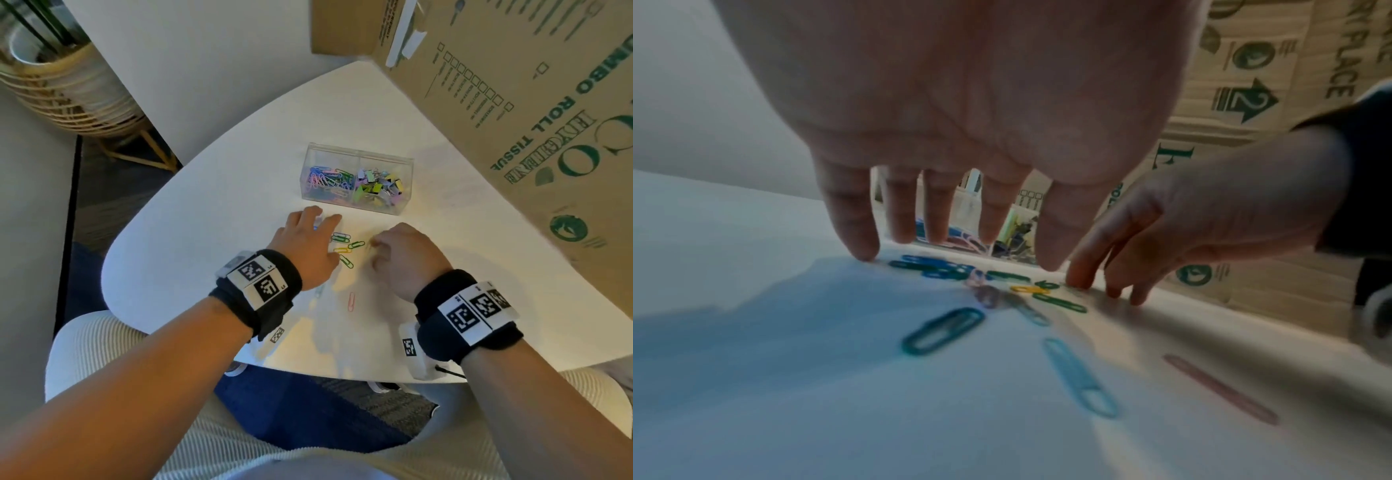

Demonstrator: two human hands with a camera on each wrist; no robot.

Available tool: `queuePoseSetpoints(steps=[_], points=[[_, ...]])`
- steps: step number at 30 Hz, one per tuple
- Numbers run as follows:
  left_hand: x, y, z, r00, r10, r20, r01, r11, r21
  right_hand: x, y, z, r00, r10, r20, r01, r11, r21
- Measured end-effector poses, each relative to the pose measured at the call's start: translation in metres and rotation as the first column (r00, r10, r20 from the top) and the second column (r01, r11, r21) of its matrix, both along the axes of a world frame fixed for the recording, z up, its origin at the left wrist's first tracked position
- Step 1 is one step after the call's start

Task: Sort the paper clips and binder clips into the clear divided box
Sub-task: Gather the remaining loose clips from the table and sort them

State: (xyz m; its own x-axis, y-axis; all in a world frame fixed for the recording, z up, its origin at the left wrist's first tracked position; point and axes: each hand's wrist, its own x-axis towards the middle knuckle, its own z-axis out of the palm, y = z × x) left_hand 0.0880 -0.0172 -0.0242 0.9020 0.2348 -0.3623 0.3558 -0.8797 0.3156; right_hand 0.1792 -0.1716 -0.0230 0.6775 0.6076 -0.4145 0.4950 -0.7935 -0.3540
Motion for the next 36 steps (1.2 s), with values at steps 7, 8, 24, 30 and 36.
queuePoseSetpoints(steps=[7, 8, 24, 30, 36], points=[[-0.009, 0.009, 0.002, 0.985, -0.169, -0.042, 0.166, 0.984, -0.066, -0.001, 0.006, 0.003, 0.999, 0.031, -0.036, -0.034, 0.995, -0.092], [-0.012, 0.011, 0.001, 0.981, -0.186, -0.048, 0.183, 0.980, -0.073, -0.005, 0.008, 0.003, 0.997, 0.065, -0.051, -0.071, 0.991, -0.117], [-0.013, 0.021, -0.003, 0.999, 0.030, -0.017, -0.031, 0.994, -0.107, 0.001, 0.024, -0.002, 0.992, 0.097, -0.082, -0.099, 0.995, -0.019], [0.000, 0.008, -0.004, 0.999, 0.035, -0.020, -0.037, 0.996, -0.082, 0.000, 0.039, -0.004, 0.986, 0.165, 0.002, -0.165, 0.986, -0.022], [0.005, 0.009, -0.002, 1.000, 0.016, 0.012, -0.015, 1.000, -0.011, -0.004, 0.043, -0.001, 0.982, 0.188, 0.029, -0.187, 0.982, -0.038]])
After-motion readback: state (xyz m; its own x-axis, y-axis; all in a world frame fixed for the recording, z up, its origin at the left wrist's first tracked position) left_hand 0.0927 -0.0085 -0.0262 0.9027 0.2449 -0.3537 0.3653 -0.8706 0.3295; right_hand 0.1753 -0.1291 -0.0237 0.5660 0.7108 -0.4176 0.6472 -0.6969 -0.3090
